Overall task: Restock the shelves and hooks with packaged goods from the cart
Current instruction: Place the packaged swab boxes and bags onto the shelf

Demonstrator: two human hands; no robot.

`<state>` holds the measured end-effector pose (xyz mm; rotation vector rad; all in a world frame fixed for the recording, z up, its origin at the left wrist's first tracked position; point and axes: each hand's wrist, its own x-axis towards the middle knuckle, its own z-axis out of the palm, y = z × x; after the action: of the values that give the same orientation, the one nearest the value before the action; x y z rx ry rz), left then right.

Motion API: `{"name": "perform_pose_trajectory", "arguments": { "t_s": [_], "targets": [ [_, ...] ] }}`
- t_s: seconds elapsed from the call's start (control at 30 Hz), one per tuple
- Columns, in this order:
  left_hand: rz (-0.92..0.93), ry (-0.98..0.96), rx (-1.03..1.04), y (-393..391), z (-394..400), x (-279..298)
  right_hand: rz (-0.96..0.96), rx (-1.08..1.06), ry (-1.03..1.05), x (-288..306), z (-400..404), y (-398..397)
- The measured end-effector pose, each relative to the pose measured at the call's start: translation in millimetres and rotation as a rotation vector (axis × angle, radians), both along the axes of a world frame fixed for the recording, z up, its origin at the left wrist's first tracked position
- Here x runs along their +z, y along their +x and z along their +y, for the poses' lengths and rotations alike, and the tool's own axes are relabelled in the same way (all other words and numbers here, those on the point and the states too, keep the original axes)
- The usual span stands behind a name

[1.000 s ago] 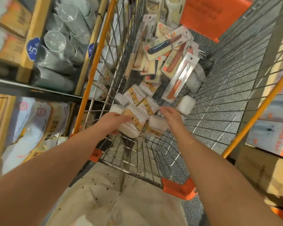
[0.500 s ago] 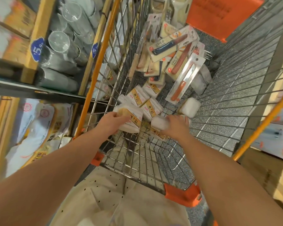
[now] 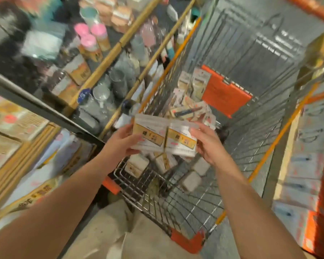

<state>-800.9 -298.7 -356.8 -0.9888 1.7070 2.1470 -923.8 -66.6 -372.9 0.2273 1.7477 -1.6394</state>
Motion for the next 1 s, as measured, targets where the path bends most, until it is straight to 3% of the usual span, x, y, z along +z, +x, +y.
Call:
{"name": "perform_pose_trajectory", "arguments": {
  "t_s": [0.17, 0.3, 0.47, 0.67, 0.87, 1.0],
  "targets": [
    [0.291, -0.083, 0.108, 38, -37, 79, 0.189, -0.129, -0.137, 81, -63, 23],
    [0.43, -0.212, 0.247, 99, -72, 143, 0.341, -0.087, -0.269, 147, -131, 79],
    [0.527, -0.346, 0.456, 206, -117, 202, 0.376, 0.194, -0.521, 208, -208, 162],
    [0.546, -0.561, 0.645, 312, -140, 260, 0.429, 0.462, -0.653, 261, -265, 239],
    [0.68, -0.704, 0.867, 362, -152, 321, 0.555, 0.682, -0.753, 333, -318, 284],
    [0.637, -0.813, 0.996, 384, -158, 356, 0.626, 0.783, -0.783, 376, -346, 301]
  ]
}}
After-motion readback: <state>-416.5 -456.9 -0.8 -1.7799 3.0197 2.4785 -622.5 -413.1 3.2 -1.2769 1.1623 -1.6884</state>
